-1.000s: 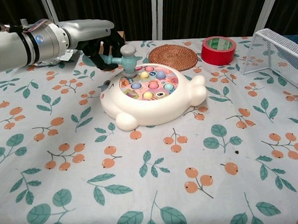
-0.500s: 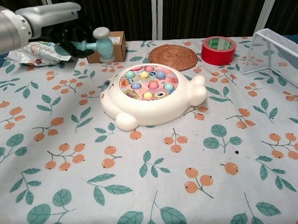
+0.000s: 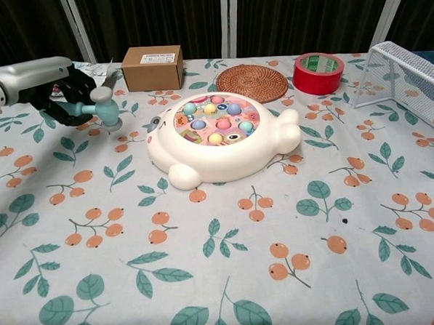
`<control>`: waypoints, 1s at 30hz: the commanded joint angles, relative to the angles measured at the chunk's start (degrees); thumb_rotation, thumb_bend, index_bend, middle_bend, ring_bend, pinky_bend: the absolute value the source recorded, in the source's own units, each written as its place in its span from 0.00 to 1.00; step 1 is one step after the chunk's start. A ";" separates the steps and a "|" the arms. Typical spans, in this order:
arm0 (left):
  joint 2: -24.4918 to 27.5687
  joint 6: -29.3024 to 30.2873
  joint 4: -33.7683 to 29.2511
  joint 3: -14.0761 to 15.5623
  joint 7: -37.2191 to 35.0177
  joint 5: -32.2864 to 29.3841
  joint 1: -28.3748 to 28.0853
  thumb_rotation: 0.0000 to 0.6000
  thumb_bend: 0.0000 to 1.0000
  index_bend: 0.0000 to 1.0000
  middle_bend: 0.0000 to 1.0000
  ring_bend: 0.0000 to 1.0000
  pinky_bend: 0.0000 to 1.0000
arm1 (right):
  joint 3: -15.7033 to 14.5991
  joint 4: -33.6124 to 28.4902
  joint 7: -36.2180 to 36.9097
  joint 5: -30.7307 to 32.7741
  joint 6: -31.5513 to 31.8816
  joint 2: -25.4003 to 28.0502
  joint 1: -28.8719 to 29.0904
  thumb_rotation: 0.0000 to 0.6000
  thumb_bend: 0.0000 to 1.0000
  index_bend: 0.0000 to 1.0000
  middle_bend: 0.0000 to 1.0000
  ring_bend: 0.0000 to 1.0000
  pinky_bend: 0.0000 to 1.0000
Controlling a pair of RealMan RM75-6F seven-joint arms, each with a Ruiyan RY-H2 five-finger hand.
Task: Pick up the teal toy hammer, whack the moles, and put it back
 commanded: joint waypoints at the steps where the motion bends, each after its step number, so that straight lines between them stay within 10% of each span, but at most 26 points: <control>1: -0.81 -0.60 1.41 0.28 -1.20 0.68 0.46 1.00 0.41 0.51 0.48 0.36 0.31 | -0.03 -0.15 -0.15 0.05 -0.03 0.01 -0.03 1.00 0.18 0.00 0.08 0.00 0.00; 30: 0.43 -4.34 0.87 0.09 -0.36 1.57 0.92 1.00 0.38 0.21 0.29 0.19 0.26 | -0.19 -1.21 -0.34 -0.10 -0.35 0.35 0.09 1.00 0.18 0.00 0.08 0.00 0.00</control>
